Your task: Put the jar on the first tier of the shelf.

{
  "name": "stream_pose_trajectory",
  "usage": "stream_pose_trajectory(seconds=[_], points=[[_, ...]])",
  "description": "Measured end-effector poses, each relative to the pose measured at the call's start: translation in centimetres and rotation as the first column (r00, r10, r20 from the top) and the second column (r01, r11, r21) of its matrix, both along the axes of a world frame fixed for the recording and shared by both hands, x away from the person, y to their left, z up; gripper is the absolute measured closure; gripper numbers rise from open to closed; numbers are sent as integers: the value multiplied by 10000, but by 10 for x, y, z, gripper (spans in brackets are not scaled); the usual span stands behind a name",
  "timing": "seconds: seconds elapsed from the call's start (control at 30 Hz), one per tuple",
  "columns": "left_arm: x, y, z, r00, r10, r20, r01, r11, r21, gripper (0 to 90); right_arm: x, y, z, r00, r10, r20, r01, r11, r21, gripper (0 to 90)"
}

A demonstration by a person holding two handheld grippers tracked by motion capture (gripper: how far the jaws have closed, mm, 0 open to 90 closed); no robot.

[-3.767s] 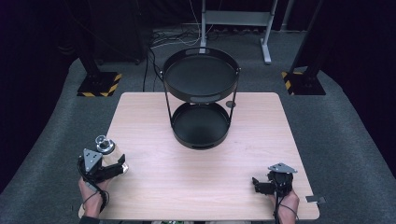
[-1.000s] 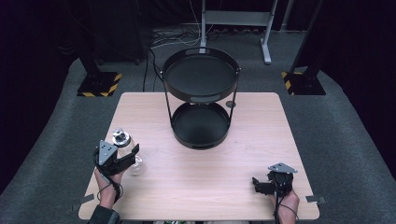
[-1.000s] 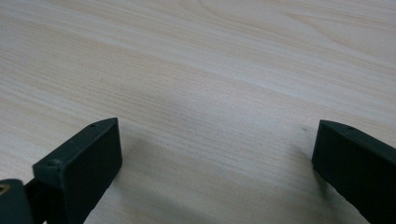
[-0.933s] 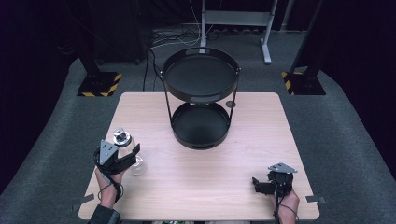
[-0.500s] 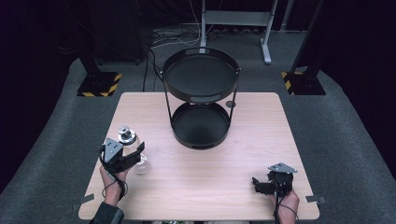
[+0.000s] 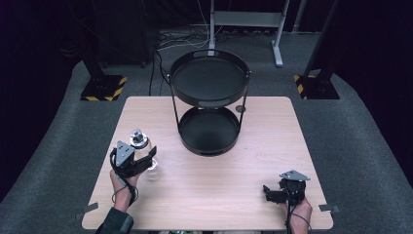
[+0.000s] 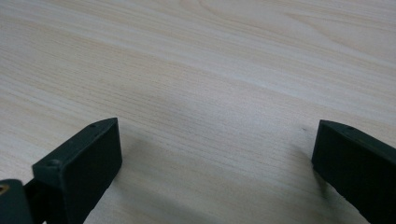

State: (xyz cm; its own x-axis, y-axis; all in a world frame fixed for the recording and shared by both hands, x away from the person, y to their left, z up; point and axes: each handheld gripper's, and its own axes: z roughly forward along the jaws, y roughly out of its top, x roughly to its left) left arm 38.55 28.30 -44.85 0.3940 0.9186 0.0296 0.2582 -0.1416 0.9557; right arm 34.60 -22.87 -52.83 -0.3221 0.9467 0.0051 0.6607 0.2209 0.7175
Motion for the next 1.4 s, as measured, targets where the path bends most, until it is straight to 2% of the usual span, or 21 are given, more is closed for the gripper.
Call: stream_pose_trajectory(seconds=[0.9,1.4], points=[[15,-28,13,9986,-513,104,512,9986,89,315,0,0,0,10000,-8,-1,8,10000,18,9],[23,-37,14,9980,-635,9,635,9980,47,315,0,0,0,10000,-16,4,16,10000,10,9]])
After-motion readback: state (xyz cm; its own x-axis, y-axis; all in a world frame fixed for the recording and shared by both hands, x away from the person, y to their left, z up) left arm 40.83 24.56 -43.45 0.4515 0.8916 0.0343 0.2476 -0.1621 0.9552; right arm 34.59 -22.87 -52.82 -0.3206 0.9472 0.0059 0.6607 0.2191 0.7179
